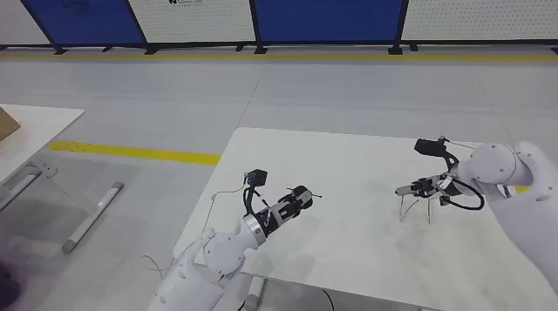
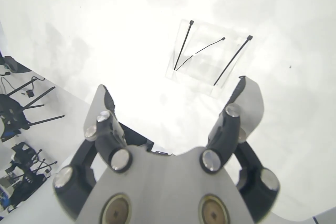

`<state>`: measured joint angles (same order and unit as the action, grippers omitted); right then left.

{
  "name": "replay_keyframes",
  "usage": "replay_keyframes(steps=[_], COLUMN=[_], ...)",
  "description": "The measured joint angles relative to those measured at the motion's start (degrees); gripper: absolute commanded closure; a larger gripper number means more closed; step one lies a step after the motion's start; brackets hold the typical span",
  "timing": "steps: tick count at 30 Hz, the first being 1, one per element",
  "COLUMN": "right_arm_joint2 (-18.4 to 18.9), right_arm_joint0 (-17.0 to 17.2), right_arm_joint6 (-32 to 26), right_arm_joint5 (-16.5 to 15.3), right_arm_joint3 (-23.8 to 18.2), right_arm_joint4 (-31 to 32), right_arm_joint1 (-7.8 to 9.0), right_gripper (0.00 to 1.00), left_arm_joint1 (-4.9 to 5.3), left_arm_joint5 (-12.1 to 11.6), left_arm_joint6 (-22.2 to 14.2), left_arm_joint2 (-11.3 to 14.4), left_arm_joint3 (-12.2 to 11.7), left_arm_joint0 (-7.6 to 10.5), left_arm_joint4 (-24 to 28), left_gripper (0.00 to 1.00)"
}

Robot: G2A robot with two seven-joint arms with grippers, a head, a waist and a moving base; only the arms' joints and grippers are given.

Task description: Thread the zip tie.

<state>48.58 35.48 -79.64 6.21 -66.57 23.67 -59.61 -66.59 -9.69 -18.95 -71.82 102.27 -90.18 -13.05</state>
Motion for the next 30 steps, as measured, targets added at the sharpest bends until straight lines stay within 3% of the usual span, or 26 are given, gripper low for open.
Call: replay_keyframes(steps=[3,4,7,9,13,17,23,30], right_arm_joint2=[-0.25,-0.36,-0.86,-1.60,-4.87,-7.59,-12.71,-16.85], right_arm_joint0=[0.67,0.52,-0.41,-0.99,-2.60,-4.40,-7.74,-10.45], right_arm_joint6=[0.76,0.55,0.02,-0.02,0.00,0.00,0.00,0.00], right_arm_joint5=[-0.93,-0.96,-0.07,0.60,5.27,5.60,5.61,7.93], right_arm_joint3=[-0.64,-0.82,-1.00,-0.81,0.74,5.28,11.66,16.52], right_arm_joint4=[-0.23,-0.12,-0.03,0.56,2.36,-0.42,-3.82,-3.80], right_arm_joint1=[-0.06,-0.12,-0.44,-0.64,-1.25,-1.89,-3.26,-4.86], right_gripper=[0.00,0.51,0.72,0.72,0.67,0.71,0.69,0.69], left_arm_joint1=[0.00,0.00,0.00,0.00,0.00,0.00,0.00,0.00], left_arm_joint5=[0.00,0.00,0.00,0.00,0.00,0.00,0.00,0.00], left_arm_joint6=[0.00,0.00,0.00,0.00,0.00,0.00,0.00,0.00], left_arm_joint2=[0.00,0.00,0.00,0.00,0.00,0.00,0.00,0.00], left_arm_joint3=[0.00,0.00,0.00,0.00,0.00,0.00,0.00,0.00], left_arm_joint0=[0.00,0.00,0.00,0.00,0.00,0.00,0.00,0.00], left_arm_joint4=[0.00,0.00,0.00,0.00,0.00,0.00,0.00,0.00], left_gripper=[1.00,1.00,1.00,1.00,1.00,1.00,1.00,1.00])
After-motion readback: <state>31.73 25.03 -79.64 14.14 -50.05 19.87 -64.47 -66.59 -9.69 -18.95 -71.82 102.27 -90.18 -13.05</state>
